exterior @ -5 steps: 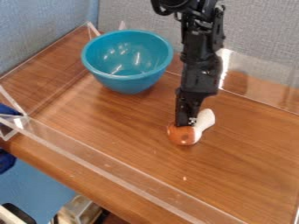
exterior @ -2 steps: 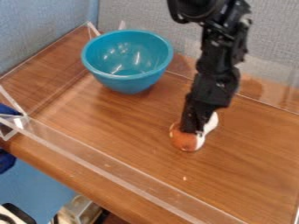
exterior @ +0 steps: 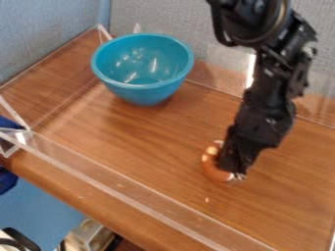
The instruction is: Remove the mushroom from inside the blue bowl and put it on the table
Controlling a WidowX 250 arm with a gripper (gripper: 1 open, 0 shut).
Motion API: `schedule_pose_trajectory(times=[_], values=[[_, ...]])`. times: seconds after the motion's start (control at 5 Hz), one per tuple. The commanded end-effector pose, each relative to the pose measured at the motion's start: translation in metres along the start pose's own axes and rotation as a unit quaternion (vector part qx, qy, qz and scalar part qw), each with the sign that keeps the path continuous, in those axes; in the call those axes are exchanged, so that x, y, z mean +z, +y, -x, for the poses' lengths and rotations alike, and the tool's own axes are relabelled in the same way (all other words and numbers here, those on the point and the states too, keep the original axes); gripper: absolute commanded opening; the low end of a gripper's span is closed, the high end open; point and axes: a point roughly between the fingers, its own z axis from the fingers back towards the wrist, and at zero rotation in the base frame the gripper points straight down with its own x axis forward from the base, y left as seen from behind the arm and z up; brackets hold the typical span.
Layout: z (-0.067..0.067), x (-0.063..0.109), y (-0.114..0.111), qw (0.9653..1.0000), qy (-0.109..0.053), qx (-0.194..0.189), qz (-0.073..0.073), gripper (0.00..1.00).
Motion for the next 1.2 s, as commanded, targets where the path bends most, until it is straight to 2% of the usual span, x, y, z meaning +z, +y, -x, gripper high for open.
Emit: schedule_pose_trajectory(times=[0.0, 0.2, 0.4, 1.0], values=[[-0.004, -0.018, -0.022, 0.9996, 0.009, -0.023, 0.011, 0.00], [0.004, -0.016, -0.026, 0.9997, 0.006, -0.019, 0.016, 0.00], [0.012, -0.014, -0.027, 0.9997, 0.013, -0.013, 0.017, 1.00], [0.025, -0.009, -0.024, 0.9995, 0.028, -0.005, 0.016, 1.00]])
